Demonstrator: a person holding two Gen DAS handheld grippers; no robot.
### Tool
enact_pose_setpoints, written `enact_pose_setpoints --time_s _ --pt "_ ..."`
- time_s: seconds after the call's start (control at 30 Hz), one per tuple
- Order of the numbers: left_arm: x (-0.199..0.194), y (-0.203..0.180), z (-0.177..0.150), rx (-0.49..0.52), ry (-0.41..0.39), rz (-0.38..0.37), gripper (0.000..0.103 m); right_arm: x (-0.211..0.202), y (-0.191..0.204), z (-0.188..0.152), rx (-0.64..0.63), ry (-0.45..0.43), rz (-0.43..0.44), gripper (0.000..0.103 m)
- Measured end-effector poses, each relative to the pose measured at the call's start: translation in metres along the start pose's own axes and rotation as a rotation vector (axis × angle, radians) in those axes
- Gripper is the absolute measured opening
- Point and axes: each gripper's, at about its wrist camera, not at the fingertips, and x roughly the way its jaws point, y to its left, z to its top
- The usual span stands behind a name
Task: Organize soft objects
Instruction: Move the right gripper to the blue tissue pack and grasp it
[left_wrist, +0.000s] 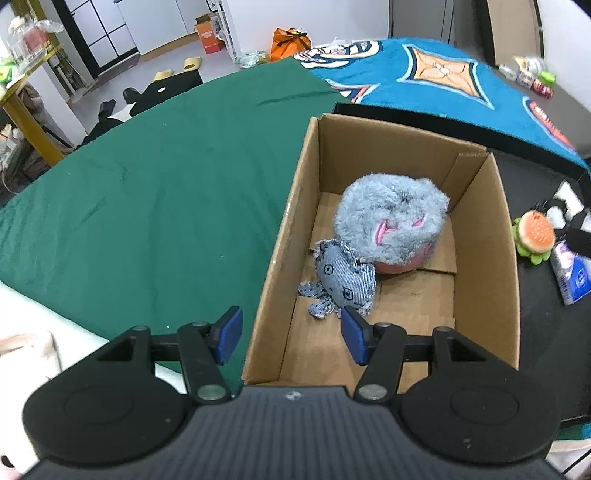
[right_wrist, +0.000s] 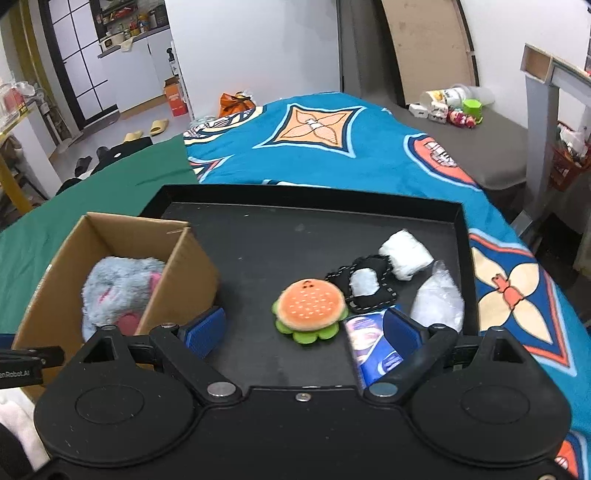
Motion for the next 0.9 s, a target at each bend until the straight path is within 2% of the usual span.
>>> enact_pose_setpoints --time_s 0.1,0.27,0.43,0.5,0.73,0.8,0.9 --pt "0.002 -0.007 0.000 0.014 0.010 0.027 0.057 0.003 -0.009 -0.001 -0.005 -0.019 -0.025 0.092" --pt "0.005 -0.017 0.000 0.026 0.024 0.071 0.061 0.022 -0.026 -0.008 0.002 0.029 -0.023 0.092" --pt "0.006 -0.024 0.002 0.030 0.033 0.103 0.063 0.034 -0.038 -0.018 -0.007 0.074 -0.009 0.084" --pt "0.007 -0.027 0.003 0.035 0.038 0.119 0.064 0.040 -0.043 -0.021 -0.007 0.091 -0.010 0.077" --pt "0.008 -0.035 0.005 0.040 0.044 0.156 0.066 0.061 -0.058 -0.025 0.010 0.140 -0.030 0.073" --pt "0.009 -0.037 0.006 0.045 0.045 0.164 0.066 0.068 -0.060 -0.027 0.017 0.161 -0.025 0.060" --pt "0.009 -0.039 0.006 0.048 0.046 0.167 0.067 0.067 -0.058 -0.029 -0.017 0.142 -0.044 0.053"
